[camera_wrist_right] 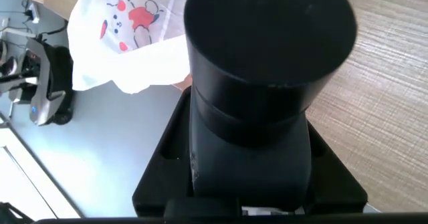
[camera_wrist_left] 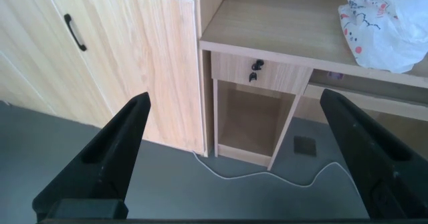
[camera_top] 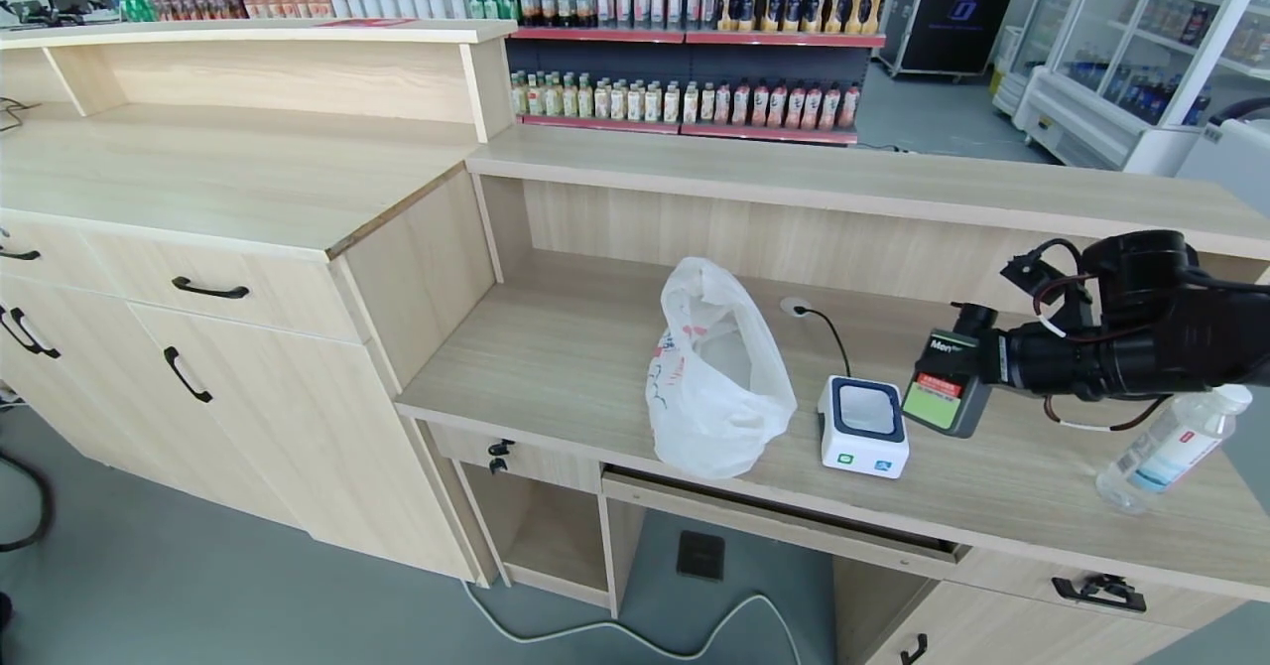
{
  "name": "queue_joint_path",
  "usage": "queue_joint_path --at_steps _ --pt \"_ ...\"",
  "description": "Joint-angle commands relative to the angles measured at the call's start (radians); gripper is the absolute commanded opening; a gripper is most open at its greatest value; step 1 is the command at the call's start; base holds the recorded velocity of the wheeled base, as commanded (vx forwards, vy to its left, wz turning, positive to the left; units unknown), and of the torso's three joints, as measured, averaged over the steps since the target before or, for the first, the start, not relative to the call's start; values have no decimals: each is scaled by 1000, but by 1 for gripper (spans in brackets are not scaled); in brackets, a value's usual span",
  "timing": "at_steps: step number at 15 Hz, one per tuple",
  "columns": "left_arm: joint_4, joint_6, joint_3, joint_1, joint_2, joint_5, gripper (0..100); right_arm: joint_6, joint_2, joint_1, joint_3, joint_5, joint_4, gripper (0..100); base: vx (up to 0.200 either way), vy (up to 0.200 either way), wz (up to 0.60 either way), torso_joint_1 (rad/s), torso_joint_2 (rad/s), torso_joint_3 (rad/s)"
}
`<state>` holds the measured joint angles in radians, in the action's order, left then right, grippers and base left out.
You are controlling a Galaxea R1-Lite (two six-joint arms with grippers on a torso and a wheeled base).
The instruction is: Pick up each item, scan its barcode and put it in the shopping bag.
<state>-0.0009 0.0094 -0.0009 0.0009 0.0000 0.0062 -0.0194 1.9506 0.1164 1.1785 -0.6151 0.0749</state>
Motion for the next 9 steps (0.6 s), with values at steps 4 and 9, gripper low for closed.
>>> queue_joint_path --at_steps 4,9 --pt "-1 0 1 1 0 1 100 27 62 -3 52 -2 3 0 0 0 0 0 0 0" --pt "1 0 1 1 0 0 100 44 88 -32 62 -2 31 0 0 0 0 0 0 0"
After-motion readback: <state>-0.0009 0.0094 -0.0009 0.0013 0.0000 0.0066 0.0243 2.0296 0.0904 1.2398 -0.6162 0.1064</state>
